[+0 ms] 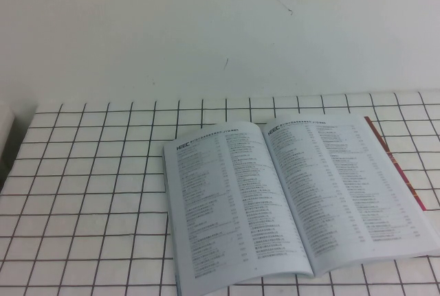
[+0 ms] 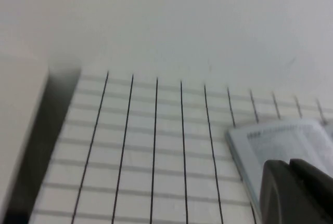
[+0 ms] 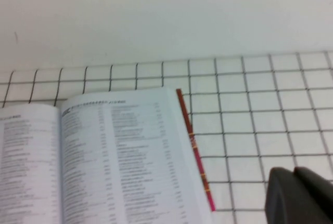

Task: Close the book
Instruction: 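Close the open booklet and leave it lying on the table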

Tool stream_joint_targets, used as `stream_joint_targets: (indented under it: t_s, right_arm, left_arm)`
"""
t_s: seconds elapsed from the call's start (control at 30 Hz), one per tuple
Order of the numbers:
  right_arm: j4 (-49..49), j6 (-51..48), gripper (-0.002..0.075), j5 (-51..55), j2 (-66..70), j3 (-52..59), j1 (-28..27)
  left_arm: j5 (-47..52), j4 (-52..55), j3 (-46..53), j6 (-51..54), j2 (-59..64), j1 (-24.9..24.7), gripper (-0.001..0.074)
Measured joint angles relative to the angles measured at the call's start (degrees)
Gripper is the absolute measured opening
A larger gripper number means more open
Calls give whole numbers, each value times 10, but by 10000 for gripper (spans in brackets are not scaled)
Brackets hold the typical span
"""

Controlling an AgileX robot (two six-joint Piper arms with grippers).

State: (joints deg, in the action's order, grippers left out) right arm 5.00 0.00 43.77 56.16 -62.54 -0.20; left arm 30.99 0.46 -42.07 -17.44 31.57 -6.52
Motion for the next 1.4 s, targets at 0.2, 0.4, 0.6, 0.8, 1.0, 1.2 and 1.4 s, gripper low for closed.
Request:
stream_joint_targets:
  t_s: [0.2, 0.4, 0.6, 0.8, 1.0, 1.2, 1.4]
  right_arm:
    - [195, -196, -3, 37, 97, 0, 7]
    - [321, -341, -3, 62, 231, -5, 40]
    - [300, -369, -3, 66, 378, -62, 120]
    - [201, -314, -3, 73, 496, -142, 191]
    - [172, -299, -3, 75, 576, -161, 206]
    - [131, -270, -3, 67, 625, -167, 206]
    - [127, -265, -3, 70, 628, -170, 206]
  left_arm:
    - [75, -66, 3, 8, 105, 0, -3]
    - [74, -162, 3, 83, 195, 0, -3]
    - [57, -280, 3, 170, 298, 0, -3]
    - [28, -426, 3, 288, 393, 0, -3]
    - [-9, -475, 3, 344, 471, 0, -3]
    - [-25, -564, 3, 436, 541, 0, -3]
    - [-30, -715, 2, 589, 604, 0, -3]
